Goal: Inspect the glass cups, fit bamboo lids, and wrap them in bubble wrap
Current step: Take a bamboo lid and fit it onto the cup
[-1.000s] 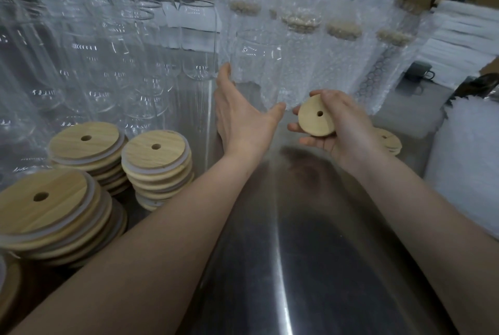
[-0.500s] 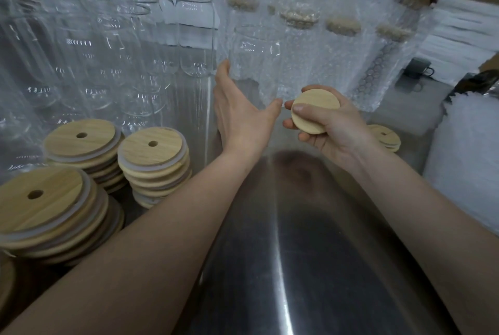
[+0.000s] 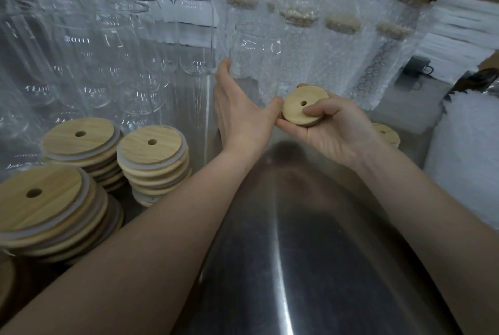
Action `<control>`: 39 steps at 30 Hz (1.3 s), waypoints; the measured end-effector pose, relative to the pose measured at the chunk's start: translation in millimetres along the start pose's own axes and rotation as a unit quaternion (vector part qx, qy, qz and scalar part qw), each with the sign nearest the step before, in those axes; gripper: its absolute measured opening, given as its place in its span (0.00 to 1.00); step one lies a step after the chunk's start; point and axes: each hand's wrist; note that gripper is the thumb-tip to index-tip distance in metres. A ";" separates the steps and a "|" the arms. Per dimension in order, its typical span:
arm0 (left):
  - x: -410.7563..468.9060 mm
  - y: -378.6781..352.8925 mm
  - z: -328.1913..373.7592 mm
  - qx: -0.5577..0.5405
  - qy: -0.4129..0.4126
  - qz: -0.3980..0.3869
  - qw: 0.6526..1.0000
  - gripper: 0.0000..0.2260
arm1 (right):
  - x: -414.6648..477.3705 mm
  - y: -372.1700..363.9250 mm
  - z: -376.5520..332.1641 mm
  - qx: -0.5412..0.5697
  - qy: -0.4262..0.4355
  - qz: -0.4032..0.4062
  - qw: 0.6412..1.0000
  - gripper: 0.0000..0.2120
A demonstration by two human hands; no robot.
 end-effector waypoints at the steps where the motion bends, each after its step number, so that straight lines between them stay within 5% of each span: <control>1: 0.0 0.1 -0.1 0.000 0.000 0.000 1.000 0.43 | -0.4 -1.1 0.8 0.021 -0.003 0.003 1.000 0.22; 25: -0.8 -0.2 1.0 0.004 0.008 -0.013 1.000 0.43 | 0.8 11.0 3.5 -0.220 0.114 0.020 0.969 0.04; 34: -0.9 0.0 1.2 0.004 0.003 -0.011 1.000 0.43 | 3.8 10.1 7.2 -0.223 0.108 -0.003 0.969 0.25; 39: -1.1 -0.1 0.6 0.002 0.001 -0.015 1.000 0.43 | 7.9 13.0 8.8 -0.074 0.053 -0.012 0.996 0.36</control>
Point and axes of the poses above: each hand's wrist, its own x-axis towards the middle knuckle, its own y-axis out of the back of the hand, z = x × y, and after that the axes turned 15 degrees about y, right-handed
